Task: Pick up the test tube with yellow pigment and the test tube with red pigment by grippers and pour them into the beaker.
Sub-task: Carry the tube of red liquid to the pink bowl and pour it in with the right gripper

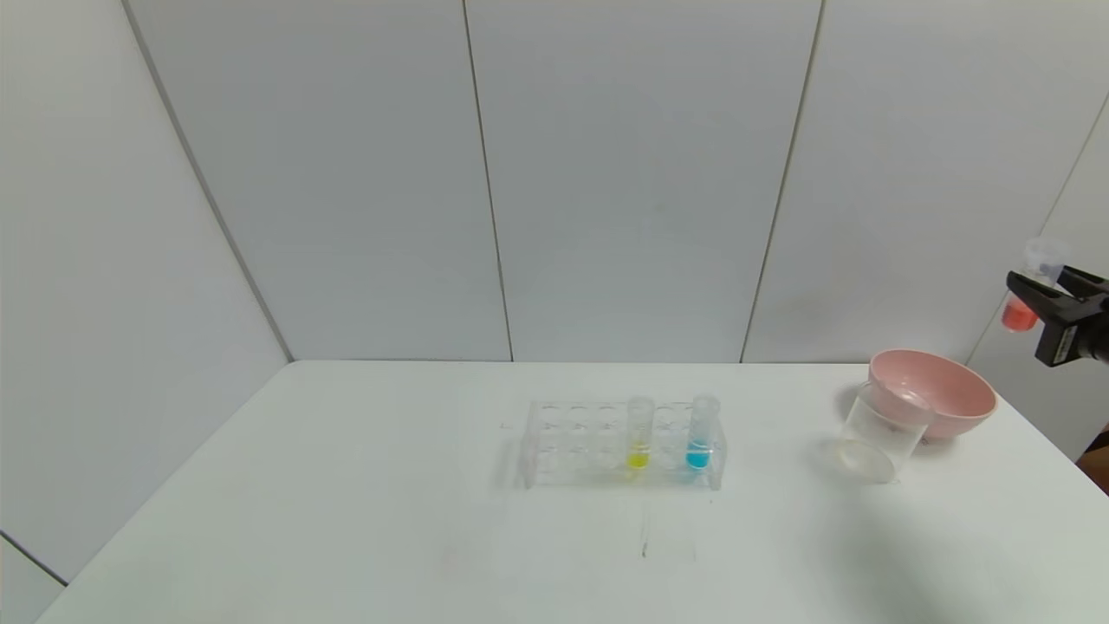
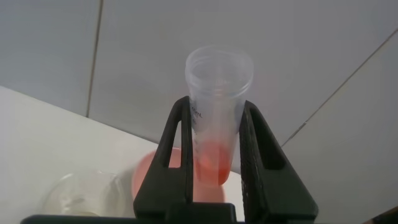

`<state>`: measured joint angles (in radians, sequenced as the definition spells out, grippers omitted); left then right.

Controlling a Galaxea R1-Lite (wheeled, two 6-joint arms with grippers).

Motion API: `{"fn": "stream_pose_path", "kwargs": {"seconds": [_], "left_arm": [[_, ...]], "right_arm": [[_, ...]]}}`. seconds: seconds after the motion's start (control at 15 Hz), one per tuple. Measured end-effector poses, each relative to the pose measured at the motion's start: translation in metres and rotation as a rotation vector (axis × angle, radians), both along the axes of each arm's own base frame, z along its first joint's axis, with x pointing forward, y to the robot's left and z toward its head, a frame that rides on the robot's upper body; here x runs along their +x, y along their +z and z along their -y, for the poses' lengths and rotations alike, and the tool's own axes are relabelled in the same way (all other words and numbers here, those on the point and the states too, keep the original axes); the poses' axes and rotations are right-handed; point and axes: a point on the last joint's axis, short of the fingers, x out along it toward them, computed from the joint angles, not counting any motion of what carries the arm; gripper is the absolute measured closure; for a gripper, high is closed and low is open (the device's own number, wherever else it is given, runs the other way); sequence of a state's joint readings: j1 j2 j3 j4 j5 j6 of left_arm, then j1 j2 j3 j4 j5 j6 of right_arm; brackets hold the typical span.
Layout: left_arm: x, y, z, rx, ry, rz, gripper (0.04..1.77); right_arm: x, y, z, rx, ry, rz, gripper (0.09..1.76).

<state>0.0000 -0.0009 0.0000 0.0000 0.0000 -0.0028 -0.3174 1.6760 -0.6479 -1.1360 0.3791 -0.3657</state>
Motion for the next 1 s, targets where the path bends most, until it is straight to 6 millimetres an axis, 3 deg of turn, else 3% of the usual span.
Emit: {"fn": "stream_pose_path", "kwargs": {"seconds": [0.47, 1.0], "left_arm": [[0.0, 0.0, 0.0, 0.0, 0.0, 0.0, 0.05], [0.0, 0.0, 0.0, 0.0, 0.0, 0.0, 0.05]], "right_arm": [[0.016, -0.023, 0.015, -0.441, -0.039, -0.038, 1.36], [0.017, -0.038, 0.016, -0.714, 0.041, -0.01, 1.36]]}}
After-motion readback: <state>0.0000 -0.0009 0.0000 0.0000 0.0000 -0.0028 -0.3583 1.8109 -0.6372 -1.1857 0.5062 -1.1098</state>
